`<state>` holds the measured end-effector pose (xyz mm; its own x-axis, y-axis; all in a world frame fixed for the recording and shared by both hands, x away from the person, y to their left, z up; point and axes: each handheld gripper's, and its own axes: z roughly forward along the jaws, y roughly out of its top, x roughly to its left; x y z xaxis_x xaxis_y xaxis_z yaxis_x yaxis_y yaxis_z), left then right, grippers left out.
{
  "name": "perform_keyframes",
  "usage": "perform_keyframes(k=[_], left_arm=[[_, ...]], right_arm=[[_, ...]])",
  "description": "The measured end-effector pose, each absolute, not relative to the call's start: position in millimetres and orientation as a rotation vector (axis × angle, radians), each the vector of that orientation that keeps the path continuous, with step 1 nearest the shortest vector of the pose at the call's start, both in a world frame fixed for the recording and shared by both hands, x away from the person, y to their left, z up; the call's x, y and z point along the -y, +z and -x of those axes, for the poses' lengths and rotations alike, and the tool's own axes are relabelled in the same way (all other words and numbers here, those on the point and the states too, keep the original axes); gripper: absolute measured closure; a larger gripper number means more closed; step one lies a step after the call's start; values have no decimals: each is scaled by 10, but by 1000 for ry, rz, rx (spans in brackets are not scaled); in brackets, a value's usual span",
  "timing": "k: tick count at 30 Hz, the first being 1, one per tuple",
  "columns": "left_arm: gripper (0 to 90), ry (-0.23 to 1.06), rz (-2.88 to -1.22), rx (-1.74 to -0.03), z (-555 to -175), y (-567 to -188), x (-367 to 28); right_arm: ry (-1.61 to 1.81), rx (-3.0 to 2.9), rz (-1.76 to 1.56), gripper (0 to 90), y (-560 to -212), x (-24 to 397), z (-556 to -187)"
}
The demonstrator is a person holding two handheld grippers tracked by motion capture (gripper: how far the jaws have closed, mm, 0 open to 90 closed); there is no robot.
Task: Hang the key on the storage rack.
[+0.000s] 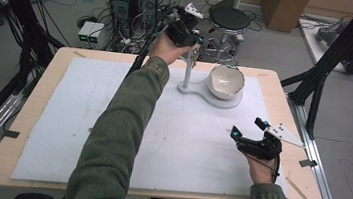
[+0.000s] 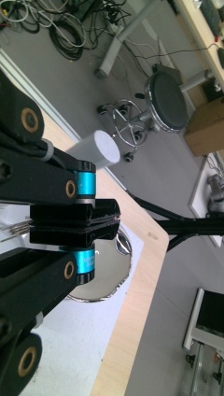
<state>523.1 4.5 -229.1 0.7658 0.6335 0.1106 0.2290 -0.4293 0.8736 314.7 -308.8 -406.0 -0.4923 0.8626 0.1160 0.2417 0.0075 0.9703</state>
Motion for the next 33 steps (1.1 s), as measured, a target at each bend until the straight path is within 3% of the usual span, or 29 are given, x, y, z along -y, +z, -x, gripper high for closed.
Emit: perform_keyframes(k=[24, 29, 31, 33], left_arm=[[860, 595, -2035, -712, -5282, -2491, -97], [773, 560, -2030, -710, -5268, -2490, -103], [676, 519, -2016, -723, -5257, -2478, -101], [639, 502, -2012, -730, -5247, -2472, -98]], right_arm=[[1507, -1772, -1126, 4, -4061, 3081, -3143], [1505, -1774, -1123, 5, -4063, 3076, -3142], [1499, -1774, -1120, 4, -4063, 3079, -3140], [1501, -1773, -1126, 4, -4060, 3079, -3133]])
